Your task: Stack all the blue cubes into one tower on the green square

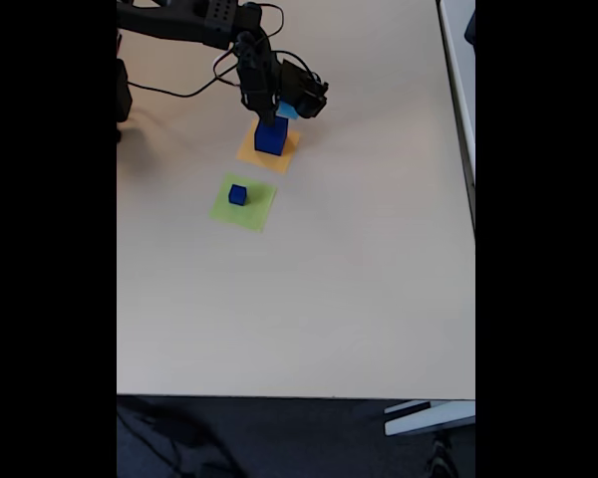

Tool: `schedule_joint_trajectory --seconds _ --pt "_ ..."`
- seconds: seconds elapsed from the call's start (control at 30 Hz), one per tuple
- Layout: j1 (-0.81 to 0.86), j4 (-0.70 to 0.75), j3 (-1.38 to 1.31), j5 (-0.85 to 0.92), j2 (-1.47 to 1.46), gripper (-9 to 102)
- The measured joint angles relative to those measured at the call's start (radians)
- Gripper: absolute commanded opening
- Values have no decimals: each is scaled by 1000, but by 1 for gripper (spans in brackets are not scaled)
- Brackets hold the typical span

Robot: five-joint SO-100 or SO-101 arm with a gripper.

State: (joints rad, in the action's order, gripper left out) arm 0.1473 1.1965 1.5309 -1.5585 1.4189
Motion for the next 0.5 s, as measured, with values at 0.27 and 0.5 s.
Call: schedule_joint_trajectory --seconds 0.27,0.5 --pt "0 0 0 0 0 10" --pt "0 0 -2 41 0 13"
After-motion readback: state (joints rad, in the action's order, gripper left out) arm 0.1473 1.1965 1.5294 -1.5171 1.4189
